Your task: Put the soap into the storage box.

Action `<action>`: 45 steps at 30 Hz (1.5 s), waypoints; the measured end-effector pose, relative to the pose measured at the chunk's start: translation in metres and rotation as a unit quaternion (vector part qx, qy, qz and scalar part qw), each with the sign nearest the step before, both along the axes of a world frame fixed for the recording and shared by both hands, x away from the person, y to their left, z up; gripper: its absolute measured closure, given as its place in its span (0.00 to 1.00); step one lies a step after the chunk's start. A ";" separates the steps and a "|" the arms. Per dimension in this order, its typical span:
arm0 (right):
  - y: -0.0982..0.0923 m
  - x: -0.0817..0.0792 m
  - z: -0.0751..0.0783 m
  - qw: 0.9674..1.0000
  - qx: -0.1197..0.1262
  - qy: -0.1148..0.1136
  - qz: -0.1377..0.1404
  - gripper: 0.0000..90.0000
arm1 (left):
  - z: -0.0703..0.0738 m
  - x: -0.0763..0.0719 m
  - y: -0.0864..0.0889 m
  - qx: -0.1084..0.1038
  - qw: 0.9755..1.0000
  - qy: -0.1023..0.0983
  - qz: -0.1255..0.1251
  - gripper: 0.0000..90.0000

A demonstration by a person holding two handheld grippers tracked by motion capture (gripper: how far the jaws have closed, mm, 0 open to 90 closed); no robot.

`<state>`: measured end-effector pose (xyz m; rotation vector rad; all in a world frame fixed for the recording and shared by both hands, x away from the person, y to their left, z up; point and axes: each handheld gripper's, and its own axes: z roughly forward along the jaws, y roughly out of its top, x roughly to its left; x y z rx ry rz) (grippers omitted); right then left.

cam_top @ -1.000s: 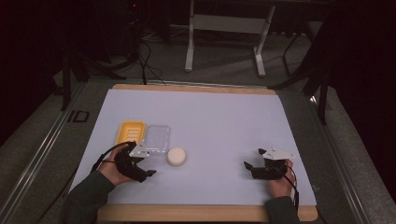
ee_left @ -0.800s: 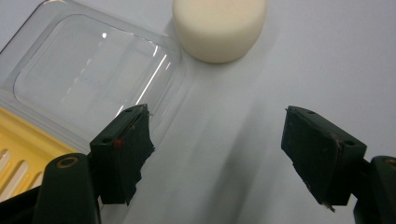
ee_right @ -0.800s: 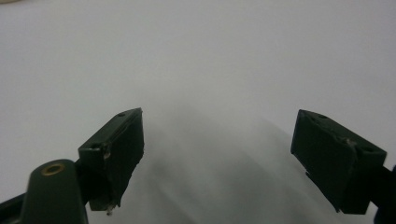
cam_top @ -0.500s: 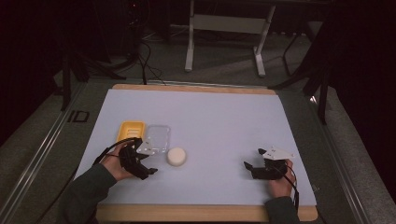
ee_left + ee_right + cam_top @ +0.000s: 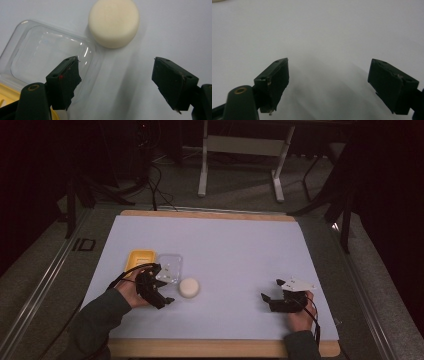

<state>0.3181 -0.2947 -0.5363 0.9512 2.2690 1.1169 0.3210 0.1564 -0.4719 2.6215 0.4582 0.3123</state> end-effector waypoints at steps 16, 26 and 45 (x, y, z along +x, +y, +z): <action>0.000 0.000 0.000 1.000 0.000 -0.001 0.002 0.19 | 0.009 0.012 -0.011 0.016 1.000 0.009 -0.015 0.23; 0.000 0.000 0.000 1.000 0.000 0.000 0.003 0.19 | 0.011 0.017 -0.022 0.040 0.999 0.020 -0.027 0.20; 0.000 0.000 0.000 1.000 0.000 -0.001 0.004 0.19 | 0.010 0.026 -0.032 0.060 0.997 0.031 -0.034 0.17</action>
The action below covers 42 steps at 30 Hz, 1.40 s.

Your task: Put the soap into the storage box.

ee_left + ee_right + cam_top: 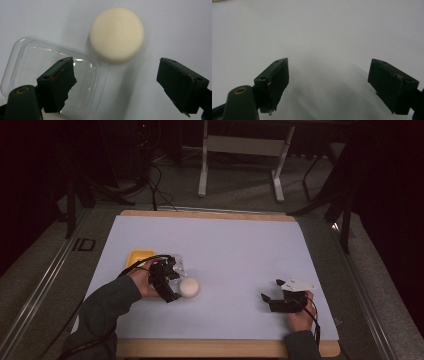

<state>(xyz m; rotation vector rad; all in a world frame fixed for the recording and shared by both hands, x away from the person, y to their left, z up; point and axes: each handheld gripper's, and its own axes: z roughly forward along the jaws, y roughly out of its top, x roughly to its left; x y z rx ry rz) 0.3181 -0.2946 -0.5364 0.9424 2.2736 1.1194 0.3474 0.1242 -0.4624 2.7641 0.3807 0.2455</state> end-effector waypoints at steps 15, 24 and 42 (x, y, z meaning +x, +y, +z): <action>0.000 0.000 0.000 1.000 -0.002 0.000 0.003 0.19 | -0.004 0.005 -0.009 0.014 1.000 0.003 0.006 0.09; 0.001 0.000 0.000 1.000 -0.002 0.001 0.003 0.19 | -0.006 0.009 -0.012 0.019 1.000 0.010 0.004 0.07; 0.001 0.000 0.000 1.000 -0.004 0.001 0.005 0.19 | -0.010 0.015 -0.018 0.020 1.000 0.023 -0.004 0.09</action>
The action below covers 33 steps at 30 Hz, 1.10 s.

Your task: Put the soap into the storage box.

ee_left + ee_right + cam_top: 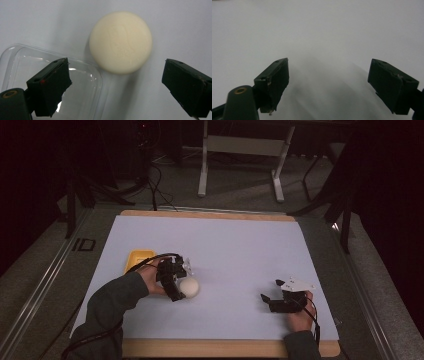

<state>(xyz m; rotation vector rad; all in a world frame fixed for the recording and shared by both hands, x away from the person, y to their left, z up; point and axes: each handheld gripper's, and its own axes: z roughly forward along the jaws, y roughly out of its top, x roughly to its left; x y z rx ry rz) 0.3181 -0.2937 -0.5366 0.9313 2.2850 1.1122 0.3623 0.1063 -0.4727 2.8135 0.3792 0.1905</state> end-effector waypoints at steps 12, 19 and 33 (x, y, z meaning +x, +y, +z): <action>0.000 0.000 0.000 1.000 -0.001 0.000 0.001 0.19 | -0.003 0.002 -0.006 0.006 1.000 0.005 -0.003 0.04; 0.000 0.000 0.000 1.000 -0.001 0.001 0.001 0.19 | -0.006 0.004 -0.010 0.011 1.000 0.006 -0.005 0.03; 0.000 0.000 0.000 1.000 -0.001 0.001 0.002 0.19 | -0.011 0.006 -0.019 0.019 1.000 0.011 -0.017 0.03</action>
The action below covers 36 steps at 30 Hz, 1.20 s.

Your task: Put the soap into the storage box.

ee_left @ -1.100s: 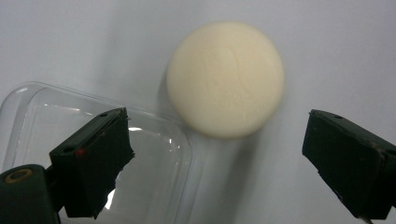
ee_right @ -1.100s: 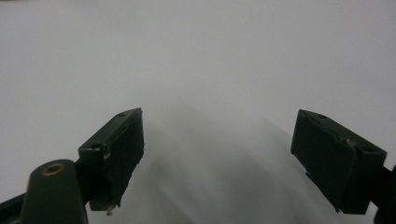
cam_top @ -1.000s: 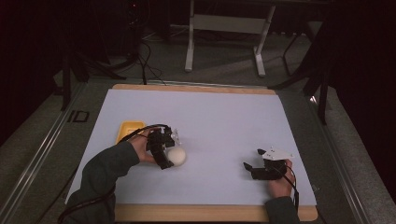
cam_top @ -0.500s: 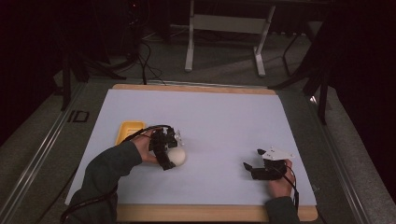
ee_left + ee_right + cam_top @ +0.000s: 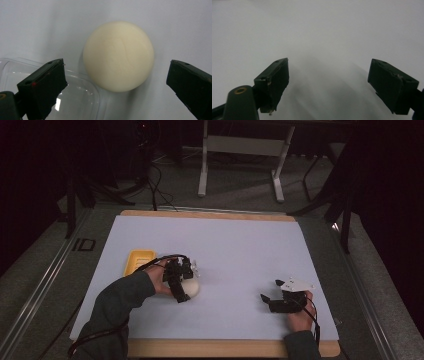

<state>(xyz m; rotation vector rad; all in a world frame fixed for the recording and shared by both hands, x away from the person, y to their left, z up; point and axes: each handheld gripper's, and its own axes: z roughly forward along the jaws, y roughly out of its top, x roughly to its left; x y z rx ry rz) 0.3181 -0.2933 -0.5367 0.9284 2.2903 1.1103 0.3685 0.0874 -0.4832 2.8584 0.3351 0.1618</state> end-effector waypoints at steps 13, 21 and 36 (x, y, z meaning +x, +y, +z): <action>0.000 0.000 0.000 1.000 0.000 0.000 0.001 0.19 | -0.005 0.002 -0.004 0.008 1.000 0.007 -0.004 0.03; 0.000 0.000 0.000 1.000 -0.001 0.000 0.001 0.19 | -0.009 0.003 -0.007 0.012 1.000 0.015 -0.004 0.03; 0.000 0.000 0.000 1.000 -0.001 0.000 0.001 0.19 | -0.015 0.007 -0.011 0.015 1.000 0.022 -0.006 0.03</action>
